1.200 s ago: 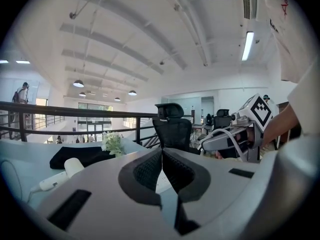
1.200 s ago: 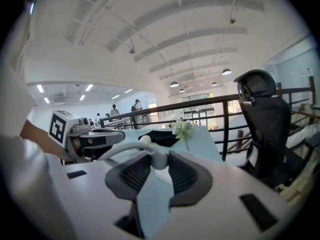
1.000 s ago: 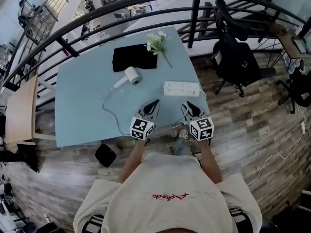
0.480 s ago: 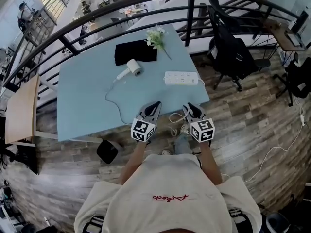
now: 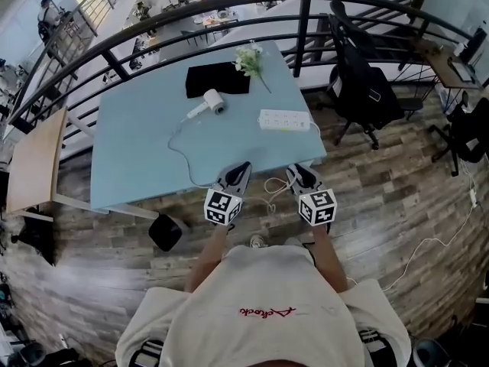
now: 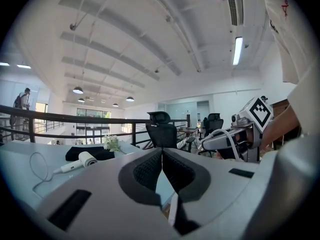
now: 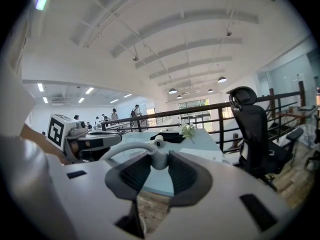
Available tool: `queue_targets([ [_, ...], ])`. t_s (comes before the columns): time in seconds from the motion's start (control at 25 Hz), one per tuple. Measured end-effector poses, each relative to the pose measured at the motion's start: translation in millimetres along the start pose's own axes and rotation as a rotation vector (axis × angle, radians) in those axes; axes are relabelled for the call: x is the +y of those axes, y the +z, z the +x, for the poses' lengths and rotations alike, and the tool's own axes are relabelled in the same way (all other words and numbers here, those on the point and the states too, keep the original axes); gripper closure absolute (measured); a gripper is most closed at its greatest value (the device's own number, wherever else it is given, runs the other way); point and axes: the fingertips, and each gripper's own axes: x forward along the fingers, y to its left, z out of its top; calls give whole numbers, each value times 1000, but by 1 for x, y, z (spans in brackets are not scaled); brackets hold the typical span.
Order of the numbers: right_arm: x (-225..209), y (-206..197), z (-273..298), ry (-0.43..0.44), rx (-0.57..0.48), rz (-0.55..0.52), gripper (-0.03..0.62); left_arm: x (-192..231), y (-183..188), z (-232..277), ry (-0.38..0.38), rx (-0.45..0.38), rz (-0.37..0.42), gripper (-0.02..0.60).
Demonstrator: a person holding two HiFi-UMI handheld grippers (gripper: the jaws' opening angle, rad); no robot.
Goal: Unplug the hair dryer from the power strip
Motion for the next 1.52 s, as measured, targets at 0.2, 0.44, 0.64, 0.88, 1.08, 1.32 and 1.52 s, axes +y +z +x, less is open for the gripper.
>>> queue_targets([
  [0.2,-4,5,-18,31,-11,-10,473,-15,11,-3,39,-12,5,571],
  [0.44,-20,4,-49,42,-9,-22,473,-52,17,1,48,-12,6,571],
  [0.64,-24,-7,-73,52,7,-24,473,-81,10,-3,61,-4,-6,571],
  [0.88,-18,-15,-96,68,11,-20,473,-104,7,-21,83,0,-16,571],
  [1.08,-6,-27,-108,84,22,-22,473,-115,-4,-38,106,13,-32,571],
  [1.32,2,-34,-119,95,25,-42,473,-129,-7,-49,117,13,-32,571],
  [1.52,5,-31,-124,101,13,-53,473,-135,-3,-52,120,8,-24,571],
])
